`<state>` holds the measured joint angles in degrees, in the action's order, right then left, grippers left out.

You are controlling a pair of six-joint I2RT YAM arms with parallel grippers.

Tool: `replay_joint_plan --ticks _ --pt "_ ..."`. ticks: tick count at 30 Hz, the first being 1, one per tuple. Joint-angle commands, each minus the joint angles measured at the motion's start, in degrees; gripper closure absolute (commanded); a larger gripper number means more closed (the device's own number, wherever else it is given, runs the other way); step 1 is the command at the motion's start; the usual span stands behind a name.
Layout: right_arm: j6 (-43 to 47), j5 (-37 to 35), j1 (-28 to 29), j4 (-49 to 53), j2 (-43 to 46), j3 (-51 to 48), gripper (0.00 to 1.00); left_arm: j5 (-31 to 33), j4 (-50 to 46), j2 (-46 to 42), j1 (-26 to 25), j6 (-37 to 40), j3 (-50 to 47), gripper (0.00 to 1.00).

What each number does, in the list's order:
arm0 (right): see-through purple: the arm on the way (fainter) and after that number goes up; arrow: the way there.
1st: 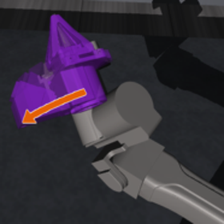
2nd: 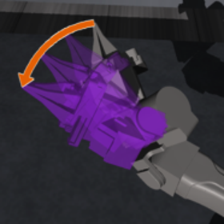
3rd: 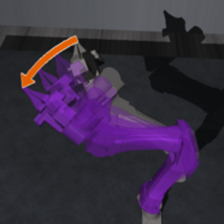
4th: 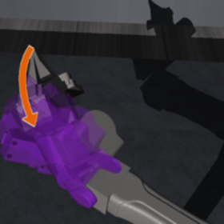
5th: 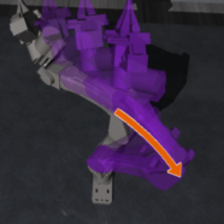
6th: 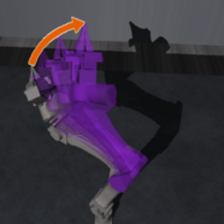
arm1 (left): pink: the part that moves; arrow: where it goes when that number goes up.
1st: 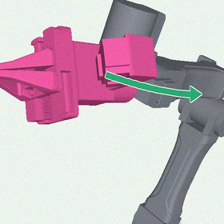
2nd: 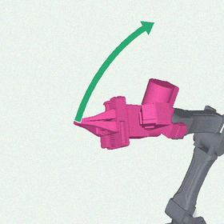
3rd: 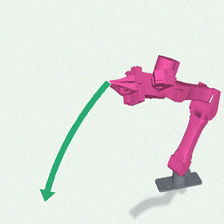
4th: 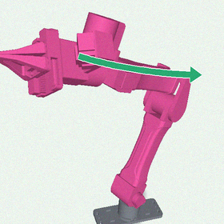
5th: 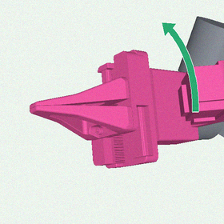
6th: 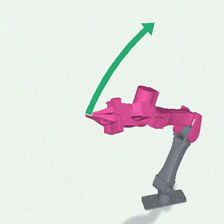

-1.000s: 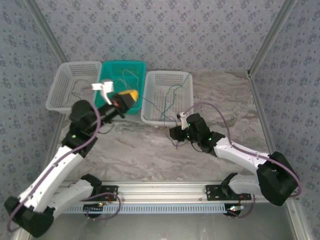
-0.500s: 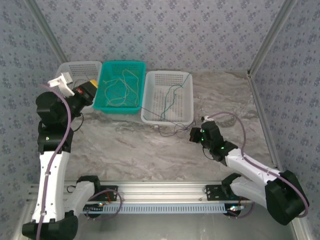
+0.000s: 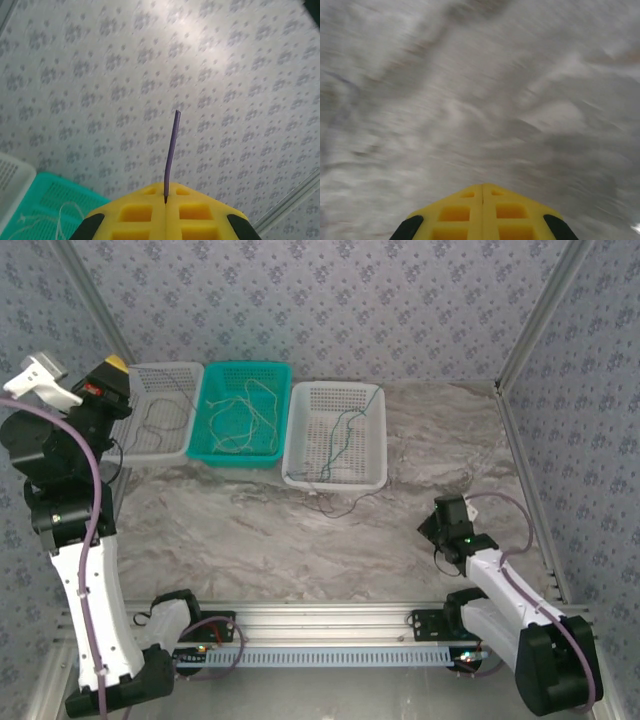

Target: Untangle the cables

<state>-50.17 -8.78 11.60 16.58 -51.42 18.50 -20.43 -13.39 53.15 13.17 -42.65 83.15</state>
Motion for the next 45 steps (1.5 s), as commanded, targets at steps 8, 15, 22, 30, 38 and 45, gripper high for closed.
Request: replay_joint_plan --ticks 8,15,22,30,38,45 --pt "8.92 15.29 -1.13 -6.3 4.77 2.78 0.85 -6.3 2.52 2.74 0.72 -1.27 6.6 1.0" --pt "26.49 12.02 24.98 -18.82 8.08 14.19 0.34 -16.09 8.58 2.55 0.12 -4.82 4.74 1.0" --pt "38.11 18.6 41.57 -23.27 -20.82 35.22 0.24 -18.55 4.59 3.54 -5.59 0.26 8.47 1.0" --pt "49.64 18.55 46.85 -36.81 -48.42 43.31 0.27 -17.9 0.31 3.46 -6.75 3.49 10.16 1.0" --pt "60.98 16.92 48.99 -43.0 -60.65 46.01 0.24 -17.98 -0.5 3.2 -7.06 4.17 10.23 1.0" --pt "62.65 21.87 50.94 -40.37 -62.9 46.85 0.27 -16.81 -1.61 3.02 -7.1 5.38 10.52 1.0"
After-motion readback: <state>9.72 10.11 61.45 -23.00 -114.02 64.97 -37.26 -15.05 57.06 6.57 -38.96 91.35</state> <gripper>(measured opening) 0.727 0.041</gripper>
